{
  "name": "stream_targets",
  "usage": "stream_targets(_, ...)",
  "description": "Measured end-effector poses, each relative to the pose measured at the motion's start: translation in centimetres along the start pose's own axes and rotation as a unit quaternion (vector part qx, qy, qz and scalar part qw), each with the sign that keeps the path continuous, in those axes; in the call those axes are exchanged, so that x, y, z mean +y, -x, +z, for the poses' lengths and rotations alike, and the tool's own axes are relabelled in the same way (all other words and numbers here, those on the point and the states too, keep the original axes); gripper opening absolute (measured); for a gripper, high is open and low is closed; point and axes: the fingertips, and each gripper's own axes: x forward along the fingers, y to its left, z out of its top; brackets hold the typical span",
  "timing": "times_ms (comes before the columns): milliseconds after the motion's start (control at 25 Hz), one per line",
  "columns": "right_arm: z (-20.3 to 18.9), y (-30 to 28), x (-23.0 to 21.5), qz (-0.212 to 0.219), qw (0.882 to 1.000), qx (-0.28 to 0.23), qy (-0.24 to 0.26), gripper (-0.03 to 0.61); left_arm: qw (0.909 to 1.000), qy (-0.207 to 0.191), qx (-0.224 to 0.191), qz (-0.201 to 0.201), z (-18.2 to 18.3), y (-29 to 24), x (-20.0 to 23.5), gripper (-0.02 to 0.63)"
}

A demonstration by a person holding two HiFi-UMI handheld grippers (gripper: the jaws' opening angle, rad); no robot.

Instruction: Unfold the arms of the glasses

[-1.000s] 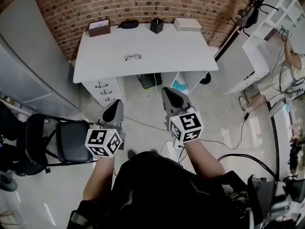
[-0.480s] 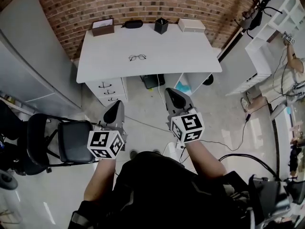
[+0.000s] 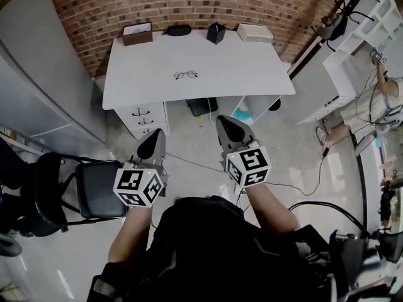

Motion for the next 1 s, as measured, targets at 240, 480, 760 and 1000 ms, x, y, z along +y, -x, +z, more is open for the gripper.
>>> stream_targets(240, -0.1, -0.6, 2.0, 0.001, 1.0, 0.009, 0.006, 0.009, 0.9999, 0.002, -0.007, -0.015, 0.1, 0.3, 1.0, 0.009)
stream_targets(480, 0.9, -2.2, 1.9, 0.005, 1.0, -0.005, 0.01, 0.009, 0.9998, 0.014, -0.003, -0.01, -0.5, 0.0, 2.6, 0.009)
stream_targets(760, 1.0, -5.7, 0.3, 0.018, 1.0, -0.009, 0.0, 0.009, 0.9999, 0.014, 0.001, 0.0, -0.6, -2.6, 3.9, 0.009)
stream_targets(1000, 0.5, -9.5, -2.8, 0.028, 1.0, -0.003, -0.011, 0.009, 0.9997, 0.016, 0.011, 0.013, -0.6, -6.7, 5.4, 0.009)
